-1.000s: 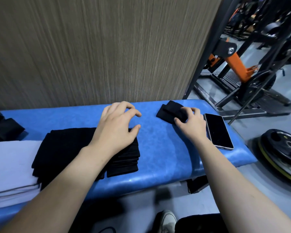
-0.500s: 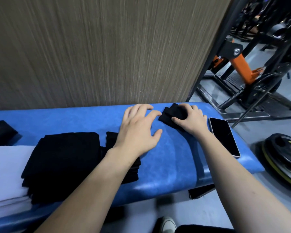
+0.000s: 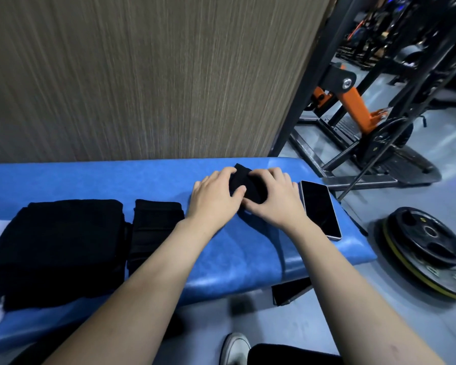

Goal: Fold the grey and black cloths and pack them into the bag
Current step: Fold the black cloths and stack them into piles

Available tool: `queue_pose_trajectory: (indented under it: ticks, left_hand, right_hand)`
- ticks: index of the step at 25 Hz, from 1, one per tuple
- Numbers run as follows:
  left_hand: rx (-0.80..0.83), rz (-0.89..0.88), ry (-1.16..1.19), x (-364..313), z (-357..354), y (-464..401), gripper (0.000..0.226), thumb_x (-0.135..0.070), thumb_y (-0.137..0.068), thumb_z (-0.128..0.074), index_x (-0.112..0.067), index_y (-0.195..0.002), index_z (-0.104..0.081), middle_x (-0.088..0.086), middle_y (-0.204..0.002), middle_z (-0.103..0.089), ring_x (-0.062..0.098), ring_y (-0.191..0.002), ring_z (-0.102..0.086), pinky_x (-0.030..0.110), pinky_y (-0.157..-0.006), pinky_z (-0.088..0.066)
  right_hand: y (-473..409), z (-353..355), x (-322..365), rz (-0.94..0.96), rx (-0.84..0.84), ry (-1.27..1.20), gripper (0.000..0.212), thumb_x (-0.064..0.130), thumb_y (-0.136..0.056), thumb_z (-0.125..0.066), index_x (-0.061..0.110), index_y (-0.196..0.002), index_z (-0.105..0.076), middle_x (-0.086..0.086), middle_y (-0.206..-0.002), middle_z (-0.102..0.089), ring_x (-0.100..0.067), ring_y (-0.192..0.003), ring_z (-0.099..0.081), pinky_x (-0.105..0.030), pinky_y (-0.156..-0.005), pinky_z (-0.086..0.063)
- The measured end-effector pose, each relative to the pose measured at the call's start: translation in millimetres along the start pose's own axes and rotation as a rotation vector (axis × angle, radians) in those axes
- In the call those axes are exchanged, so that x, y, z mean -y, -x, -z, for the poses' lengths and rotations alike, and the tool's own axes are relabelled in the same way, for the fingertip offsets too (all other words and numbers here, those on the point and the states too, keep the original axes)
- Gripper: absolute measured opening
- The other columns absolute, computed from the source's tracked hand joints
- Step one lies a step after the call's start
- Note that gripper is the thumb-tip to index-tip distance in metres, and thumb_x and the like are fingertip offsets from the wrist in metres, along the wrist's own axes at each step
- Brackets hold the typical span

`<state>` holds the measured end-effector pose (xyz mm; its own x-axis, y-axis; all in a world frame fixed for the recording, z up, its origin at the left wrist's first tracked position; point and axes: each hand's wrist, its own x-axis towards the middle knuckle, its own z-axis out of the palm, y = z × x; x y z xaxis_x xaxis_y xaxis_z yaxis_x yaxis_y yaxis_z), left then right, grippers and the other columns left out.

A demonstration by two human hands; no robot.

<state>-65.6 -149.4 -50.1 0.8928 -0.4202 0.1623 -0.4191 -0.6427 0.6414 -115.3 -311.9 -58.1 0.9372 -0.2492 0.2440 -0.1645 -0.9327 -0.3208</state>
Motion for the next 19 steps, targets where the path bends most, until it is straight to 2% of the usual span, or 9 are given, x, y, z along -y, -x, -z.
queue_pose_trajectory:
  ticks: [4, 7, 10, 12, 15, 17, 19]
  left_hand:
    - [0.117, 0.18, 0.277, -7, -5, -4, 0.047, -0.038, -0.094, -0.06, -0.025, -0.137, -0.045, -0.008, -0.114, -0.067, 0.017, -0.109, -0.06, 0.035, -0.092, -0.045]
    - [0.096, 0.163, 0.429, -7, -7, -7, 0.04, -0.029, -0.091, -0.066, -0.025, -0.128, -0.053, -0.01, -0.101, -0.07, 0.011, -0.099, -0.065, 0.031, -0.087, -0.049]
    - [0.063, 0.122, 0.664, -11, -1, -2, 0.022, -0.014, -0.093, -0.065, -0.023, -0.112, -0.062, -0.009, -0.098, -0.073, 0.008, -0.094, -0.067, 0.019, -0.08, -0.048]
    - [0.046, 0.062, 0.791, -12, 8, 4, 0.016, -0.009, -0.095, -0.061, -0.02, -0.104, -0.066, -0.006, -0.098, -0.073, 0.008, -0.093, -0.067, 0.02, -0.076, -0.05]
    - [0.086, 0.063, 0.967, -16, 23, 14, 0.015, -0.009, -0.1, -0.054, -0.017, -0.11, -0.063, 0.005, -0.107, -0.071, 0.011, -0.092, -0.068, 0.029, -0.065, -0.056]
    - [0.075, 0.066, 0.999, -17, 33, 19, 0.016, -0.01, -0.101, -0.054, -0.019, -0.111, -0.062, 0.007, -0.108, -0.07, 0.013, -0.09, -0.068, 0.03, -0.065, -0.056]
    - [0.059, 0.055, 1.04, -14, 40, 21, 0.018, -0.007, -0.1, -0.055, -0.021, -0.108, -0.063, 0.007, -0.104, -0.068, 0.014, -0.09, -0.067, 0.03, -0.069, -0.055]
  right_hand:
    - [18, 15, -1, 0.089, 0.007, -0.073, 0.066, 0.062, -0.069, -0.065, 0.037, -0.128, -0.05, 0.007, -0.121, -0.046, -0.019, -0.113, -0.044, -0.042, -0.097, -0.042]
    - [22, 25, 0, 0.118, -0.013, -0.127, 0.066, 0.052, -0.072, -0.074, 0.031, -0.13, -0.051, 0.005, -0.123, -0.044, -0.02, -0.113, -0.044, -0.04, -0.098, -0.043]
    - [25, 33, 7, 0.129, -0.034, -0.245, 0.065, 0.039, -0.076, -0.079, 0.026, -0.132, -0.05, 0.003, -0.125, -0.043, -0.019, -0.117, -0.041, -0.037, -0.102, -0.041]
    - [28, 36, 10, 0.136, -0.093, -0.388, 0.069, 0.034, -0.075, -0.081, 0.022, -0.135, -0.048, 0.001, -0.127, -0.044, -0.018, -0.122, -0.042, -0.038, -0.108, -0.039]
    - [34, 40, 20, -0.055, -0.15, -0.729, 0.079, 0.033, -0.076, -0.081, 0.026, -0.143, -0.039, 0.0, -0.133, -0.044, -0.011, -0.127, -0.047, -0.036, -0.106, -0.045]
    - [41, 46, 31, -0.245, -0.065, -1.003, 0.079, 0.029, -0.08, -0.082, 0.03, -0.145, -0.036, 0.0, -0.128, -0.053, -0.012, -0.114, -0.061, -0.034, -0.097, -0.053]
    - [48, 49, 39, -0.321, 0.081, -1.191, 0.066, 0.026, -0.083, -0.079, 0.026, -0.14, -0.044, 0.002, -0.113, -0.064, -0.011, -0.093, -0.069, -0.039, -0.091, -0.053]
